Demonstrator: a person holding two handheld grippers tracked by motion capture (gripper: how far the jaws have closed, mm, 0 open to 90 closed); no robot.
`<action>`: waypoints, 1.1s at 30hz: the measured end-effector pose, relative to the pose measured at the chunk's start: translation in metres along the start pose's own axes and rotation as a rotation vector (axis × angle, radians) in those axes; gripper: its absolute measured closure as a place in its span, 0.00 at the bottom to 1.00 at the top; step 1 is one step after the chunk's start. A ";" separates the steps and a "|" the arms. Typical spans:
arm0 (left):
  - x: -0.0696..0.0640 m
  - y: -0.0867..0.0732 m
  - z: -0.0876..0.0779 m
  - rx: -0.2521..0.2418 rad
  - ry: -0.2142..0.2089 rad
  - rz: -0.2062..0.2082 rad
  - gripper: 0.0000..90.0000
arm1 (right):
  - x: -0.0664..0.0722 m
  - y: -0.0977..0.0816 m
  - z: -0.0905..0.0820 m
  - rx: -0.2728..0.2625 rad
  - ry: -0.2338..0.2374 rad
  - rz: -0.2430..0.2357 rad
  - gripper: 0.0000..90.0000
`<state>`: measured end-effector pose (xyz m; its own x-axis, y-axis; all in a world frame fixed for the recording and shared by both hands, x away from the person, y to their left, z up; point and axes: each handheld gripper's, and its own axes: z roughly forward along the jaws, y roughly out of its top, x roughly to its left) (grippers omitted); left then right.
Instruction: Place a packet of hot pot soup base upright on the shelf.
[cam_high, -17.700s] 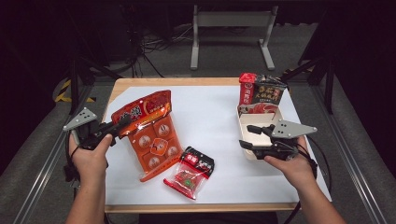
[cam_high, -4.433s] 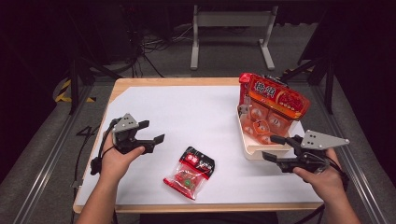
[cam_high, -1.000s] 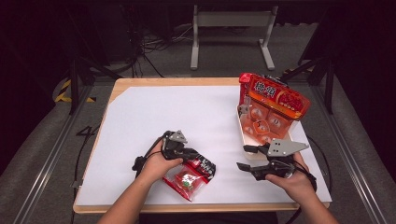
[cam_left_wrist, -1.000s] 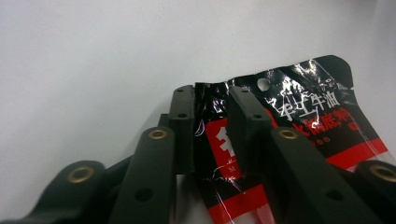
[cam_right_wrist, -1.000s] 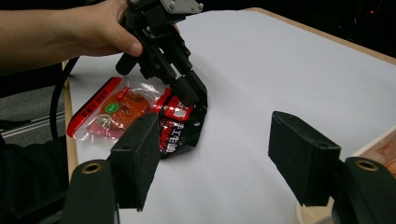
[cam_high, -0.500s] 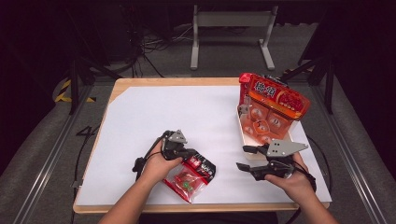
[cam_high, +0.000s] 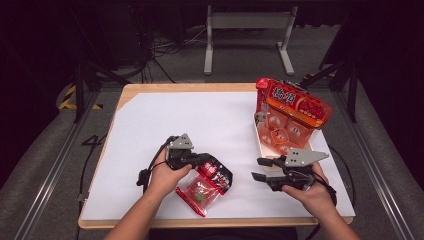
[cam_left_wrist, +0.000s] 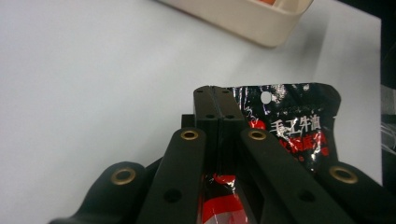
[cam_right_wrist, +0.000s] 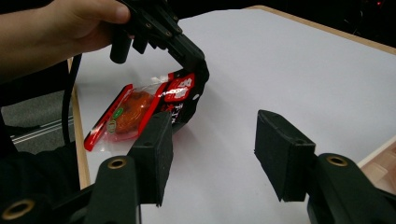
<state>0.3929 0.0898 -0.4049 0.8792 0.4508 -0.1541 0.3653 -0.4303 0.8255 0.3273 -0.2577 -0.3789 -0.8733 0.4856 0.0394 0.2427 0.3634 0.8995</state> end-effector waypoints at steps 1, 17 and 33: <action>-0.001 0.001 -0.003 -0.010 -0.002 -0.002 1.00 | 0.000 0.001 0.001 0.000 -0.002 0.000 0.52; -0.015 0.012 -0.038 -0.148 0.012 0.028 1.00 | 0.016 0.014 0.034 0.038 0.040 0.021 0.48; -0.028 0.019 -0.051 -0.205 0.004 0.076 1.00 | 0.012 0.018 0.064 0.056 0.039 0.101 0.68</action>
<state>0.3600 0.1088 -0.3578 0.9004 0.4267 -0.0850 0.2276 -0.2955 0.9278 0.3482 -0.1951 -0.3902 -0.8587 0.4913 0.1461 0.3523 0.3585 0.8645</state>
